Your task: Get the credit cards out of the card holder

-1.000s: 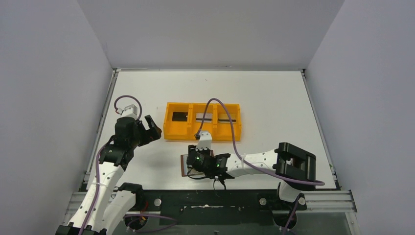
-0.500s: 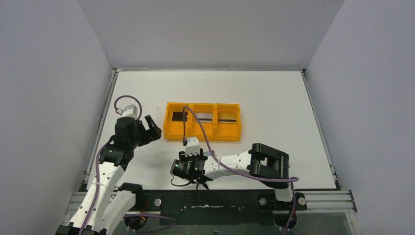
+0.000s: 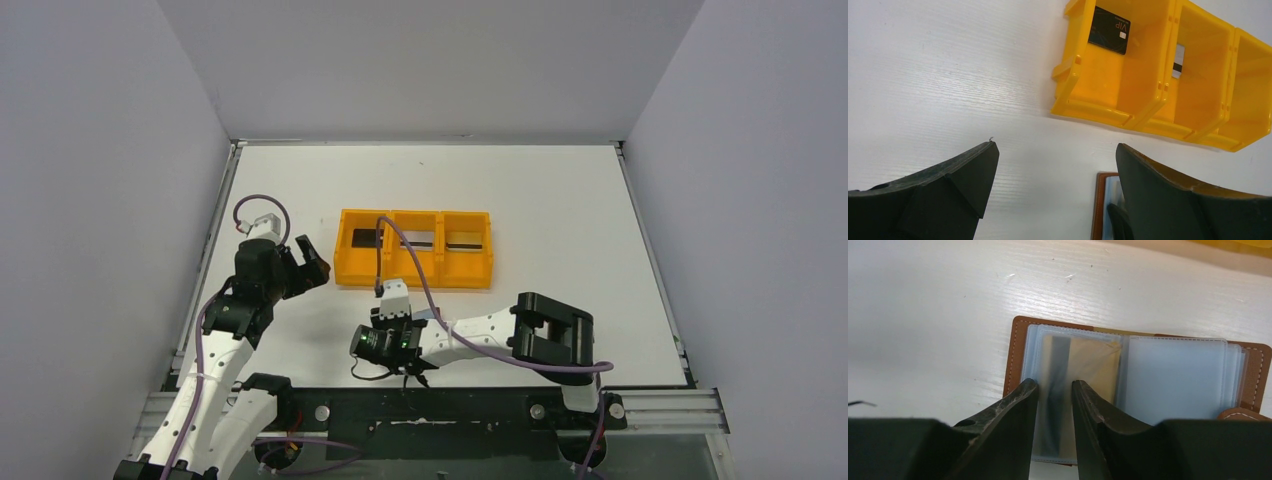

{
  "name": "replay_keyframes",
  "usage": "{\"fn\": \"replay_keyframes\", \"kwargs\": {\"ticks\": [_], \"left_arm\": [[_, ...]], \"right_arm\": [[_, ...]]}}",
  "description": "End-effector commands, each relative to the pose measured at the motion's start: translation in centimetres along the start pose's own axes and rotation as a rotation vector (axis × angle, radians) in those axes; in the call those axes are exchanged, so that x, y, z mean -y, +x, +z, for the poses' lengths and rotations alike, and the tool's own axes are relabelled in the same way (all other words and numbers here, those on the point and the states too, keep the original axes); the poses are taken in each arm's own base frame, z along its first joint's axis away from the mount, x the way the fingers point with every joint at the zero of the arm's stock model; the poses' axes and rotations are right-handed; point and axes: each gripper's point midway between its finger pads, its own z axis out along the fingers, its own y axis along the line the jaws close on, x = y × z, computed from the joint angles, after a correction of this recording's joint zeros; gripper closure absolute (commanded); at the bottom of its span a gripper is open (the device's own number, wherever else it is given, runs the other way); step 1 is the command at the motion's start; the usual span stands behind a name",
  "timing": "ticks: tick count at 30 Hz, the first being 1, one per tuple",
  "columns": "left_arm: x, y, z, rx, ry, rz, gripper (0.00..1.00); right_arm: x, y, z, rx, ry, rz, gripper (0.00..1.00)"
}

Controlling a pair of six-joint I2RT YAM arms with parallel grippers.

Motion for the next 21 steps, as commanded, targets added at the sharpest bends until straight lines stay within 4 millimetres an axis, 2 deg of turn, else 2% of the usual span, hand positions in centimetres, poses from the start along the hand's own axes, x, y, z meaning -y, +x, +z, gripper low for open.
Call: {"fn": "replay_keyframes", "kwargs": {"ticks": [1, 11, 21], "left_arm": [[1.1, -1.7, 0.0, 0.062, 0.042, 0.013, 0.11], [1.1, -1.6, 0.0, 0.058, 0.043, 0.014, 0.11], [1.2, -1.6, 0.0, 0.056, 0.044, 0.015, 0.11]], "right_arm": [[-0.1, -1.1, -0.8, 0.014, -0.067, 0.051, 0.65], [-0.5, -0.3, -0.4, -0.033, -0.146, 0.094, 0.55], [-0.4, -0.2, -0.5, -0.036, -0.153, 0.109, 0.55]]}}
